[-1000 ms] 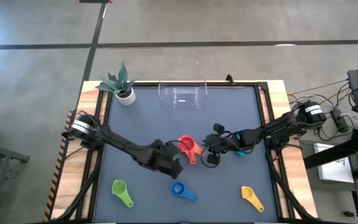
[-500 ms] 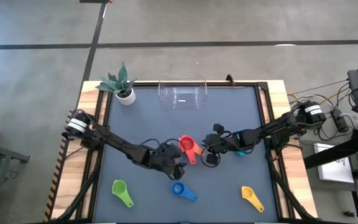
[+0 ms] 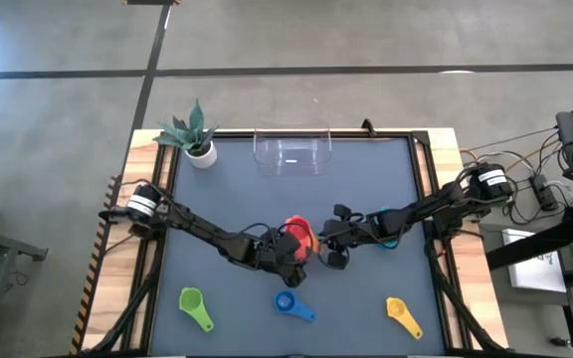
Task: Nest measuring cups in basket
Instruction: Stack the red measuring cup on top of the orange measuring cup
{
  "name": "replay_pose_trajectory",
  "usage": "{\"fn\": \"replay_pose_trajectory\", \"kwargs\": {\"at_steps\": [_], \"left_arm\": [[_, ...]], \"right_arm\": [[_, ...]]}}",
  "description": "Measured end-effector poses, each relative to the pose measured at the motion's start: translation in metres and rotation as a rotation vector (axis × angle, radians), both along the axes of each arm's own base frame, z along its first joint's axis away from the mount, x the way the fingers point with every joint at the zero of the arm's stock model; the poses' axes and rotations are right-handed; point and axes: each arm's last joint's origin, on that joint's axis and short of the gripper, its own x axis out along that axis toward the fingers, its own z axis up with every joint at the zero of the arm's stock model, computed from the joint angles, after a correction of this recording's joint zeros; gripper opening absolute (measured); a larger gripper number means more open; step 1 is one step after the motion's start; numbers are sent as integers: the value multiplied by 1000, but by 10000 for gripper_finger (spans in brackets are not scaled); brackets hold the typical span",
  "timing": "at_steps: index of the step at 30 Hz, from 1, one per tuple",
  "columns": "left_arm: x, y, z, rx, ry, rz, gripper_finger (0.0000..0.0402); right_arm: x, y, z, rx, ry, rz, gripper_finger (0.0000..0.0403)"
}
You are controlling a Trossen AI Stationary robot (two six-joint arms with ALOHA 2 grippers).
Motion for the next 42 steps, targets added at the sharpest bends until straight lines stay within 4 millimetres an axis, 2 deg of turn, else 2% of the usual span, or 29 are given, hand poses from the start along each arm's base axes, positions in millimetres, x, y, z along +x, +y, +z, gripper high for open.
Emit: {"fn": "replay_pose_trajectory", "kwargs": {"at_steps": [6,13,23,33,42], "left_arm": [[1,8,1,-3,7,9,231],[4,16,1,-17,9,6,231],[6,17,2,-36,-7,-14,231],[7,16,4,-28,-20,-42,231],[-8,9,2,-24,129,-127,231]], "right_arm": [[8,2,2,4,-10,2,68],[25,6,-7,12,3,3,68],[49,12,-12,41,14,35,68],[53,13,-3,39,-9,43,68],[46,11,-9,13,89,45,68]]}}
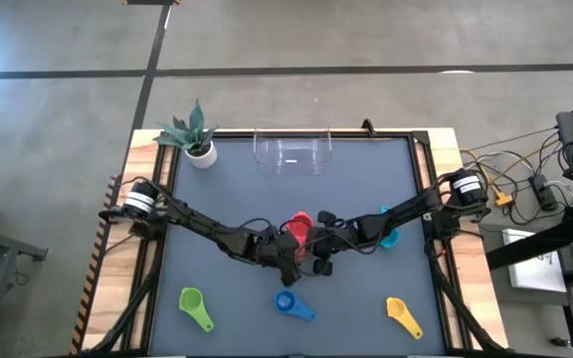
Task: Nest measuring cups in basket
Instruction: Stack the red measuring cup on top of the orange measuring cup
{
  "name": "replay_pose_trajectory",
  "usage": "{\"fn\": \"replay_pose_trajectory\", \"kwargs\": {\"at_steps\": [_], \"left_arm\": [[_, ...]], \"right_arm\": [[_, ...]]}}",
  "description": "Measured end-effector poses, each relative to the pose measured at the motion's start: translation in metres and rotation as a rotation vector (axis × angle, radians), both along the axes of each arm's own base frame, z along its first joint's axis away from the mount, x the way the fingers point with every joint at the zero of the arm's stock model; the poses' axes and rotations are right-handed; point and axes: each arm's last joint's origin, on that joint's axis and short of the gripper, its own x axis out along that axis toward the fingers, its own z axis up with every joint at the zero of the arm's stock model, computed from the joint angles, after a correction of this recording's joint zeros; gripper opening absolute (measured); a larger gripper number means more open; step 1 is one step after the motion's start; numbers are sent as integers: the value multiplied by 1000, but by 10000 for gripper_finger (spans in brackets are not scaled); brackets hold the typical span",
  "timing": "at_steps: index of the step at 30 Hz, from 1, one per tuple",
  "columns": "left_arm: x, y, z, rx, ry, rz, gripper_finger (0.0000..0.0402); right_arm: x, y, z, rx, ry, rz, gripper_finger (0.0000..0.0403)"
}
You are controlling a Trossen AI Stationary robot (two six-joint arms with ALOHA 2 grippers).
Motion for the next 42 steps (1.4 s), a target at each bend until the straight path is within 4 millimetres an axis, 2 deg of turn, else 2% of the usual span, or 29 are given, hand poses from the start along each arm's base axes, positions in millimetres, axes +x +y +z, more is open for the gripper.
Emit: {"fn": "replay_pose_trajectory", "kwargs": {"at_steps": [6,11,20,36,42], "left_arm": [[-14,-4,13,15,67,-6,231],[-28,6,16,86,152,151,231],[-12,22,17,80,46,191,231],[-13,25,15,118,65,202,231],[-16,26,14,147,91,206,231]], "right_arm": [[0,0,0,-11,1,12,68],[0,0,0,-18,0,20,68],[1,-1,3,-15,-17,15,68],[8,-9,8,-3,-86,-13,68],[10,-18,6,-12,-88,-32,68]]}}
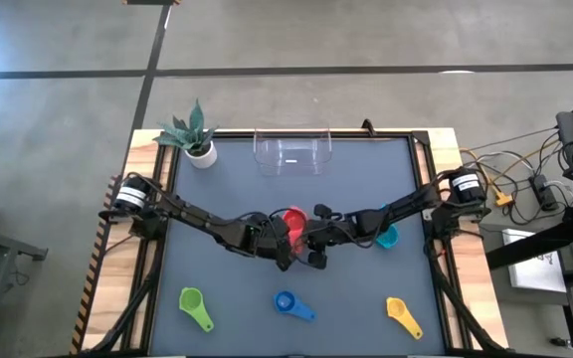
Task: Nest measuring cups in basket
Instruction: Stack the red measuring cup on top of the orange measuring cup, then stack the light blue measuring cup on top of the red measuring cup
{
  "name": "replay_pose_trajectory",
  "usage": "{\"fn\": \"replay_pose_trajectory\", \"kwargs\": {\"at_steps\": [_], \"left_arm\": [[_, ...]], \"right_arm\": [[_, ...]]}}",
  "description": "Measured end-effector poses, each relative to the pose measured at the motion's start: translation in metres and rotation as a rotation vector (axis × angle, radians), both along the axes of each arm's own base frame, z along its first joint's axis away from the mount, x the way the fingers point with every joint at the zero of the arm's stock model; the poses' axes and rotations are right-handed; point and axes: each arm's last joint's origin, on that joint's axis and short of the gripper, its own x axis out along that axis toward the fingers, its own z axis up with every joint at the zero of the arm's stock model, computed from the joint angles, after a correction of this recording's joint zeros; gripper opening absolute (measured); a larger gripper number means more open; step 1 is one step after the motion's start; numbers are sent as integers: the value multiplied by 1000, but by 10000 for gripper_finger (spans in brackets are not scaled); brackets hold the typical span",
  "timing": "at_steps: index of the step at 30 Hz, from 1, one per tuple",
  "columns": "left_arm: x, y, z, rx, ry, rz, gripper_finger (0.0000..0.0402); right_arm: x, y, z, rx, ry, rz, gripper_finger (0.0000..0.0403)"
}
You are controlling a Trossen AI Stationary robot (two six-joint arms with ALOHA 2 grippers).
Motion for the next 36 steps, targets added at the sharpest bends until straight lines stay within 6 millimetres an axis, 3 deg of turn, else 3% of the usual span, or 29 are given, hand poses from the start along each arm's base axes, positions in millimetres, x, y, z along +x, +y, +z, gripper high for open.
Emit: {"fn": "replay_pose_trajectory", "kwargs": {"at_steps": [10,20,30,36], "left_arm": [[-21,4,-1,34,190,38,231],[-50,-12,27,43,248,41,231],[-69,-39,56,88,99,7,231],[-62,-50,64,229,-94,12,231]], "right_arm": [[1,-16,-3,-25,24,-25,68],[-11,-17,-7,-42,145,-16,68],[-54,-15,21,-26,115,-15,68],[-96,-11,41,-21,55,21,68]]}}
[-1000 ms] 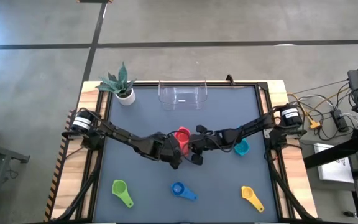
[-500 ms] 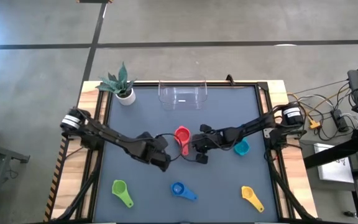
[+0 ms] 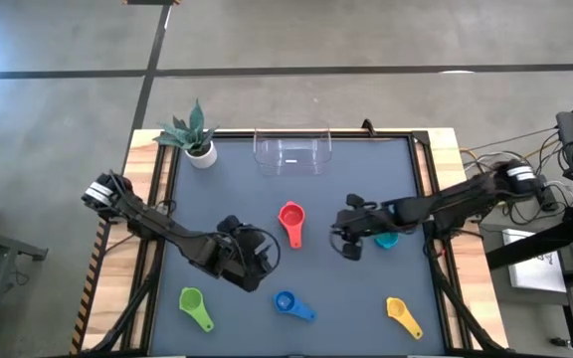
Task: Nest measuring cups in basket
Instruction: Stack the light blue measuring cup on top of the red measuring cup
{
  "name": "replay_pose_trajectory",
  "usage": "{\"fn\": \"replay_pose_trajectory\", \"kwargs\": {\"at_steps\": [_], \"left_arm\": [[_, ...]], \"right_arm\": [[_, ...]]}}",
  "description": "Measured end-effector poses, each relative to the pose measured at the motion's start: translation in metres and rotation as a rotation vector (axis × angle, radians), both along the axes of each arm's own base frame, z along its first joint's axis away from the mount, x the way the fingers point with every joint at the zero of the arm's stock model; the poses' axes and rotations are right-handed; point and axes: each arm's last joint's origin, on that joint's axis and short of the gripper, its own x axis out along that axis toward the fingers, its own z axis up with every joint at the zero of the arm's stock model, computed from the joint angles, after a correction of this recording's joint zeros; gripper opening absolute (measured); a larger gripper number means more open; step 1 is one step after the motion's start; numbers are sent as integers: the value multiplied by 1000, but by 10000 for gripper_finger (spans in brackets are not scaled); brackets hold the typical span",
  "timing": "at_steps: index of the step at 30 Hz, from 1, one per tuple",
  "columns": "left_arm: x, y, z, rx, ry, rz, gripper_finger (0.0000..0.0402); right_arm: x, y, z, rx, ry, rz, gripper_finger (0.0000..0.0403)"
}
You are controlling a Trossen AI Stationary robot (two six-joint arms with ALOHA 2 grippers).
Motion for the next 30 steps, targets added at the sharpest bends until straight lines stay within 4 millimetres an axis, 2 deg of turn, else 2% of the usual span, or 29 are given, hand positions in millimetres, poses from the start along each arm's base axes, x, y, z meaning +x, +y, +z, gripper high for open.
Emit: {"fn": "replay_pose_trajectory", "kwargs": {"at_steps": [5,13,17,25,30], "left_arm": [[17,-4,4,69,-67,-118,231],[21,-1,5,95,-78,-148,231],[24,-1,2,83,-114,-168,231],[29,3,-17,26,-297,-302,231],[30,10,-20,20,-340,-318,231]], "right_arm": [[-33,1,16,19,39,0,68],[-69,8,34,31,90,-30,68],[-78,11,31,28,154,-18,68],[-87,21,17,2,333,14,68],[-91,26,11,80,434,4,70]]}}
